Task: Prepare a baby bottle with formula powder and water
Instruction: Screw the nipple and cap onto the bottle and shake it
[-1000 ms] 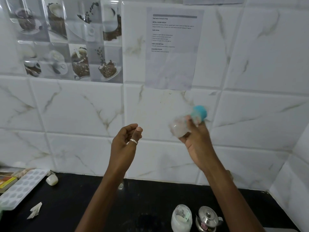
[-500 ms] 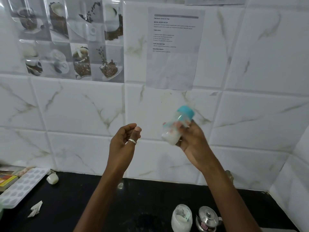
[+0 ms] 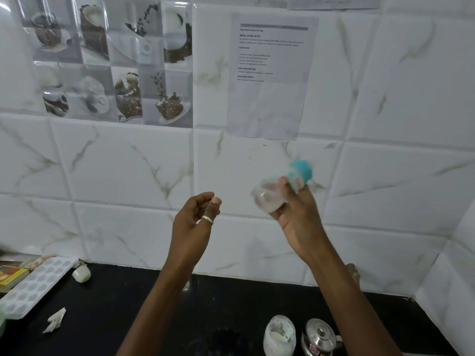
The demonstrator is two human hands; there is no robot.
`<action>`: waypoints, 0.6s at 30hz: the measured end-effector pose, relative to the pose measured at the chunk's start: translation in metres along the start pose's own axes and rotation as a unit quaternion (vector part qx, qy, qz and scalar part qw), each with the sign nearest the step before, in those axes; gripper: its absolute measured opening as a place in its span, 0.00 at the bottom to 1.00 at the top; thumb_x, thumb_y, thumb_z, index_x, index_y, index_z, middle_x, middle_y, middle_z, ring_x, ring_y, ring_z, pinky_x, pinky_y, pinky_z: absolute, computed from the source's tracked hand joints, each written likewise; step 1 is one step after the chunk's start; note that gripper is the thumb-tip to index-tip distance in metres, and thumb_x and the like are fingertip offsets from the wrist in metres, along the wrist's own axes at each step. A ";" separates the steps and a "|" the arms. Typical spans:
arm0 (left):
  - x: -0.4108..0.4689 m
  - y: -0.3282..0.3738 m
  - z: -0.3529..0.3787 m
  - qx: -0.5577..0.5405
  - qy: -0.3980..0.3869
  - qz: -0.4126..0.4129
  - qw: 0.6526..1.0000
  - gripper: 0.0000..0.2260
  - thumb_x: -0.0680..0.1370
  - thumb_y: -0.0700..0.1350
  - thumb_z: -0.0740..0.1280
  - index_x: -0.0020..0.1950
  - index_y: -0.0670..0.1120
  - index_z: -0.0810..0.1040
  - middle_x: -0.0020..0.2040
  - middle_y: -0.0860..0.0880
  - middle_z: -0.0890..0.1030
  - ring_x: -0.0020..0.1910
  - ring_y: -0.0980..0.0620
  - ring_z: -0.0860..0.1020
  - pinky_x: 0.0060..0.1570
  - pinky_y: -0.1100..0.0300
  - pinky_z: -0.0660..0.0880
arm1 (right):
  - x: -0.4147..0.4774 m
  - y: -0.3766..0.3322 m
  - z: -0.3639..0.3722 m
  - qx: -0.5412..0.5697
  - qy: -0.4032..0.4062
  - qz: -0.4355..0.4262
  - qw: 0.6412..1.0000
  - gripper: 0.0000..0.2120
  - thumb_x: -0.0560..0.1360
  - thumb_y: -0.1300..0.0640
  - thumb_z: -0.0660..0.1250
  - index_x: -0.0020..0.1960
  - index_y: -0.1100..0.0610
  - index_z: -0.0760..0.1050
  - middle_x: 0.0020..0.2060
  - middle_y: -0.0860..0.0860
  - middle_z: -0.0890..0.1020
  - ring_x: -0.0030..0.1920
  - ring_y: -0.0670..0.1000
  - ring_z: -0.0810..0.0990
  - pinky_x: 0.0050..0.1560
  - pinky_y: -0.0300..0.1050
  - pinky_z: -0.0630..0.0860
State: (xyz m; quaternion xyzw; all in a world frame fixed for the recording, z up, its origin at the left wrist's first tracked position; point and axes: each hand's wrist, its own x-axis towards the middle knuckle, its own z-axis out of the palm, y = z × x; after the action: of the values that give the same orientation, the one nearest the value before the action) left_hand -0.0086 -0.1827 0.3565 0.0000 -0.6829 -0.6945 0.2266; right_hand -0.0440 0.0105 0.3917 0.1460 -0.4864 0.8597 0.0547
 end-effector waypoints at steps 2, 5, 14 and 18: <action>0.001 0.000 0.002 -0.002 0.001 -0.001 1.000 0.10 0.80 0.54 0.69 0.61 0.55 0.80 0.53 0.55 0.86 0.56 0.55 0.84 0.65 0.48 0.78 | -0.006 0.004 0.000 -0.083 -0.041 0.030 0.995 0.38 0.67 0.43 0.79 0.70 0.57 0.69 0.59 0.59 0.81 0.64 0.63 0.80 0.61 0.62 0.80; 0.000 0.000 0.001 -0.002 -0.002 -0.001 1.000 0.11 0.80 0.55 0.69 0.61 0.55 0.80 0.53 0.56 0.86 0.56 0.55 0.84 0.65 0.49 0.78 | 0.000 -0.007 -0.007 0.035 -0.015 -0.015 0.999 0.29 0.74 0.49 0.73 0.69 0.60 0.70 0.57 0.57 0.82 0.61 0.63 0.81 0.56 0.59 0.82; 0.000 0.001 0.003 0.001 -0.004 0.002 1.000 0.13 0.80 0.56 0.68 0.62 0.53 0.80 0.53 0.56 0.86 0.55 0.56 0.84 0.65 0.49 0.78 | -0.003 -0.006 -0.007 -0.057 -0.056 0.013 0.997 0.39 0.66 0.42 0.80 0.70 0.56 0.71 0.60 0.59 0.81 0.62 0.61 0.82 0.57 0.59 0.82; 0.001 0.000 0.002 0.001 -0.004 0.000 1.000 0.12 0.80 0.55 0.68 0.61 0.55 0.80 0.54 0.56 0.86 0.56 0.56 0.83 0.65 0.50 0.78 | 0.008 -0.018 -0.013 0.082 0.015 -0.049 0.995 0.27 0.79 0.50 0.66 0.73 0.61 0.67 0.59 0.59 0.82 0.61 0.66 0.82 0.54 0.56 0.83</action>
State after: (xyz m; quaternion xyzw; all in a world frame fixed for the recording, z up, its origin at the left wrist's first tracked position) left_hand -0.0096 -0.1814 0.3565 -0.0025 -0.6848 -0.6937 0.2233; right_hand -0.0505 0.0306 0.4021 0.1606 -0.4059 0.8950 0.0921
